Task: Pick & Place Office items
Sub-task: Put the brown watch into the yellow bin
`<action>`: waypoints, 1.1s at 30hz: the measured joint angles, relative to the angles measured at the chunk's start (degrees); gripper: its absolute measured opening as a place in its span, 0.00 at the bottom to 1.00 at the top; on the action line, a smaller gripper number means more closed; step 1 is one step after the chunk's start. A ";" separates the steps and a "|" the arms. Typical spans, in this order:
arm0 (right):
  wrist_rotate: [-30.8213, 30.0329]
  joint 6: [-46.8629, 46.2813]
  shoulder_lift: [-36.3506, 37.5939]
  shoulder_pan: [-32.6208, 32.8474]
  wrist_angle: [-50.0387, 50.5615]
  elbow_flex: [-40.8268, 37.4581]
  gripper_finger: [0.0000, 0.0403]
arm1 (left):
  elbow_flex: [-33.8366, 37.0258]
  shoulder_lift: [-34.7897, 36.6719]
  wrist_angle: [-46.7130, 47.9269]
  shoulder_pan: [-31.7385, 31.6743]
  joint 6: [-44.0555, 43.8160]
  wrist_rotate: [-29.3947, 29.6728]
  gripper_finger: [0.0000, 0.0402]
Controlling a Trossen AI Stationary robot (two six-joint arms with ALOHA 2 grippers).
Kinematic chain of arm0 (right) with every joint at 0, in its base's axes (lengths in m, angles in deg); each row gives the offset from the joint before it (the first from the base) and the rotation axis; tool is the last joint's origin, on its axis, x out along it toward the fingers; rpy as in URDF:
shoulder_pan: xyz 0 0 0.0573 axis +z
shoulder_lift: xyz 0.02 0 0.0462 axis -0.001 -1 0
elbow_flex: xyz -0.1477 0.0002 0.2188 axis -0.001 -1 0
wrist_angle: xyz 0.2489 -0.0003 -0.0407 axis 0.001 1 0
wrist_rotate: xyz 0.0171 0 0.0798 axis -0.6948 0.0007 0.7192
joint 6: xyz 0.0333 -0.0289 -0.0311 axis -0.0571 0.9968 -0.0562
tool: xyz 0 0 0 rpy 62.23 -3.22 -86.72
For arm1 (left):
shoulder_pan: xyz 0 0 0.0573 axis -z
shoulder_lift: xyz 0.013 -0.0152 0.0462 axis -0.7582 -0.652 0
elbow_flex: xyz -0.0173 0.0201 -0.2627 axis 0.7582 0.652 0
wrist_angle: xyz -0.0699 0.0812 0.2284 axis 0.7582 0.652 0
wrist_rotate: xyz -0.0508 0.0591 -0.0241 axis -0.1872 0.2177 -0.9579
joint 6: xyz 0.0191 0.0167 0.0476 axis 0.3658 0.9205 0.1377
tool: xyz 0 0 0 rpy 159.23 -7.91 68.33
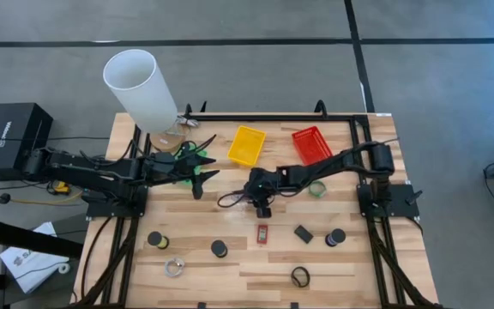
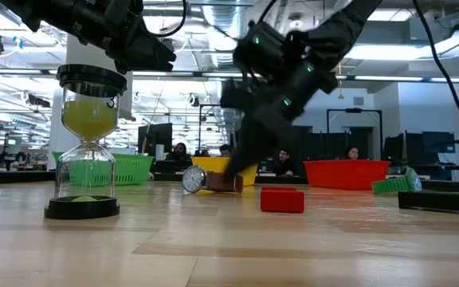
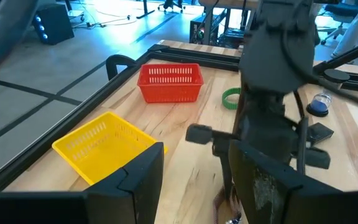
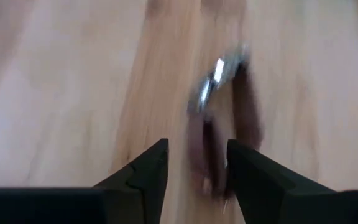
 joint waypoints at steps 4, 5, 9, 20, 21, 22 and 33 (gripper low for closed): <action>-0.04 1.41 -2.31 0.20 -1.15 0.55 0.38 | 0.00 0.00 -0.07 0.00 -0.02 0.00 0.44; -0.01 0.99 -2.73 0.20 -1.88 0.81 0.38 | 0.00 -0.02 -0.07 0.00 -0.02 0.00 0.44; 0.16 0.96 -2.78 0.20 -1.88 0.76 0.38 | 0.00 -0.02 -0.13 0.00 -0.02 0.00 0.44; 0.11 -2.01 -2.89 0.60 -2.19 0.71 0.16 | 0.00 -0.02 -0.17 0.00 -0.02 0.00 0.44; 0.03 -2.04 -2.89 0.80 -2.19 0.71 0.13 | 0.00 -0.02 -0.20 -0.02 -0.02 0.00 0.44; -0.05 -2.11 -2.89 0.83 -2.19 0.71 0.10 | 0.00 -0.02 -0.18 0.00 -0.02 0.00 0.44; -3.64 -4.08 2.32 0.76 3.19 0.44 0.02 | 0.00 -0.02 -0.17 0.00 -0.02 0.00 0.44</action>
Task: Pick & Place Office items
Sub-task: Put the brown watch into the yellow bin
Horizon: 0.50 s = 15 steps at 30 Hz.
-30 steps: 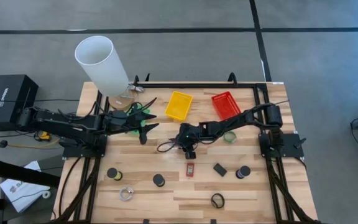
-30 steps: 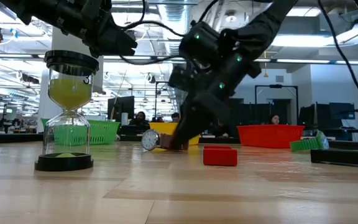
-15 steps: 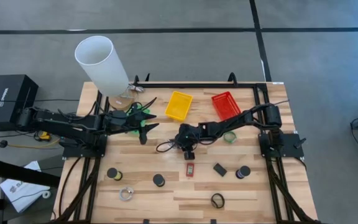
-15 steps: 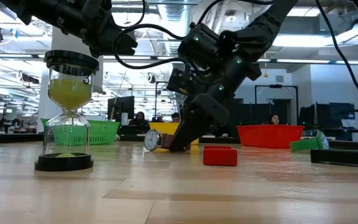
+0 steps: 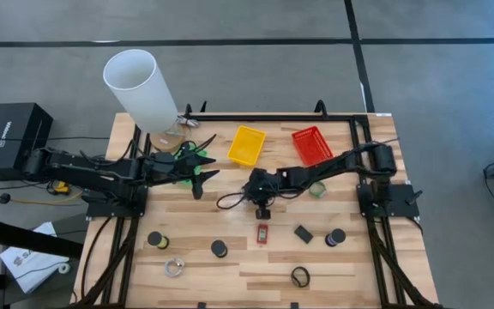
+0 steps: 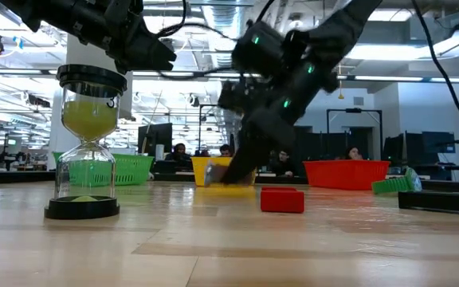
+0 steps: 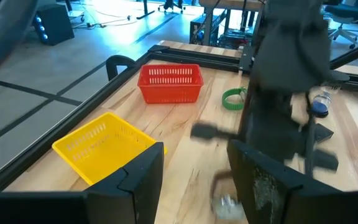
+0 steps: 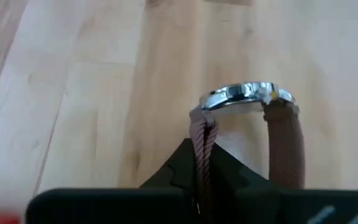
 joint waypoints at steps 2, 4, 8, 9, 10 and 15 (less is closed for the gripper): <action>-2.74 1.20 3.27 -0.51 2.60 0.16 0.02 | 0.00 -0.01 0.00 -0.02 0.00 0.00 0.44; -6.49 1.58 6.53 -1.29 5.95 0.14 0.03 | 0.00 0.02 -0.02 -0.02 0.00 0.00 0.44; -11.36 5.02 12.85 -3.58 8.02 0.12 0.02 | -0.02 0.00 -0.03 0.00 0.00 0.00 0.44; -11.46 5.75 14.03 -4.45 7.90 0.15 0.01 | -0.02 0.01 0.00 -0.01 0.00 0.00 0.44; -11.44 6.62 15.07 -5.42 7.78 0.16 0.01 | -0.02 0.01 -0.02 -0.01 -0.01 0.00 0.44; -10.78 10.03 16.70 -11.89 4.94 0.16 0.02 | -0.02 0.01 -0.03 0.00 0.00 0.00 0.44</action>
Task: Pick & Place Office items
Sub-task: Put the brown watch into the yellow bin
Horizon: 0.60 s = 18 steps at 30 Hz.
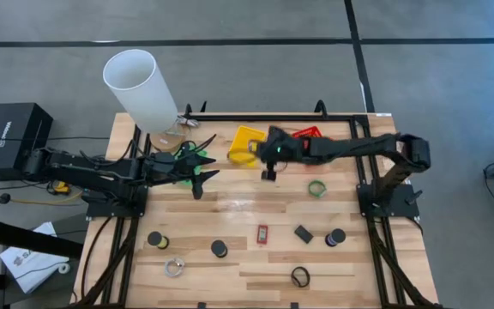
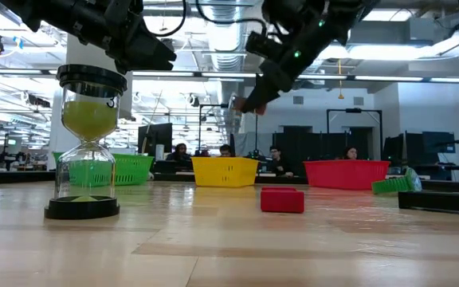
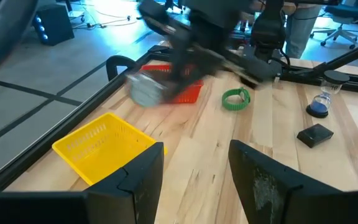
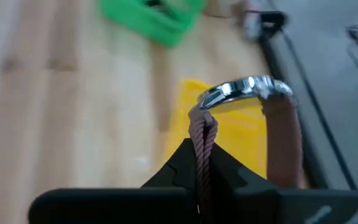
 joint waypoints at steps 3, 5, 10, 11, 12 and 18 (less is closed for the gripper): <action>6.82 -0.20 -2.56 -4.64 -5.10 0.09 0.01 | 0.00 -0.02 0.00 0.00 -0.01 0.00 0.44; 11.48 -1.82 -5.67 -7.10 -8.46 0.06 0.01 | 0.00 0.00 -0.01 -0.02 -0.01 0.02 0.44; 13.11 -2.87 -12.98 -9.92 -10.72 1.68 0.02 | 0.00 0.00 -0.03 -0.02 0.00 0.02 0.44; 13.11 -2.85 -13.99 -10.20 -10.67 2.42 0.02 | 0.00 0.00 -0.06 -0.02 0.00 0.02 0.44; 13.10 -2.74 -14.74 -10.45 -10.46 3.12 0.02 | 0.00 0.00 -0.03 0.00 0.00 0.00 0.44; 12.62 -4.69 -20.44 -11.66 -8.79 9.81 0.02 | 0.00 -0.01 -0.02 0.00 -0.01 0.01 0.44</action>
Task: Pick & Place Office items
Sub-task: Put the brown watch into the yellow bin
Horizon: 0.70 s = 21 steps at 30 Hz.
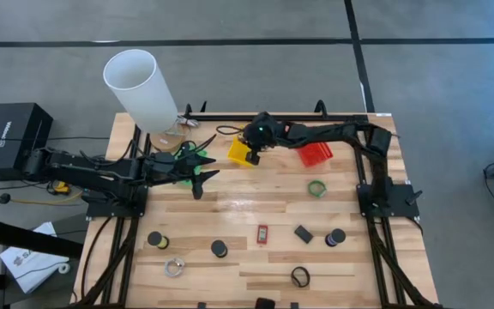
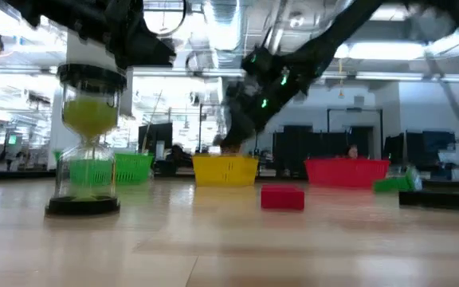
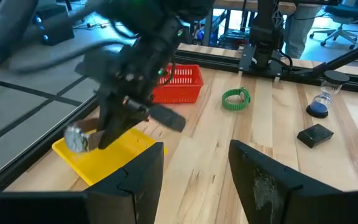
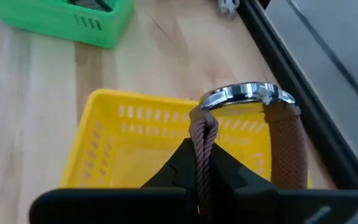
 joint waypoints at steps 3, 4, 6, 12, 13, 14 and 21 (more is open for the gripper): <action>-0.74 -1.21 -0.07 -0.12 7.10 2.48 0.02 | 0.00 0.00 0.01 0.00 0.01 0.01 0.44; -0.80 -1.54 -0.14 -0.15 7.98 3.31 0.02 | 0.00 0.01 0.01 0.00 0.01 0.01 0.44; -0.80 -1.80 -0.15 -0.14 9.54 4.19 0.02 | 0.00 0.01 0.01 0.00 -0.01 0.01 0.44; -1.04 -1.81 -0.40 -0.37 10.98 5.01 0.04 | 0.00 0.01 0.03 0.00 -0.01 0.01 0.44; -1.07 -1.82 -0.40 -0.51 11.22 5.01 0.05 | 0.00 0.01 0.05 0.00 0.00 0.00 0.44; -1.18 -1.81 -0.40 -0.55 11.76 5.01 0.06 | 0.00 0.00 0.05 0.00 -0.01 0.00 0.44; -1.21 -0.91 -0.40 -0.52 13.11 4.99 0.23 | 0.00 0.01 0.05 0.00 -0.01 -0.01 0.44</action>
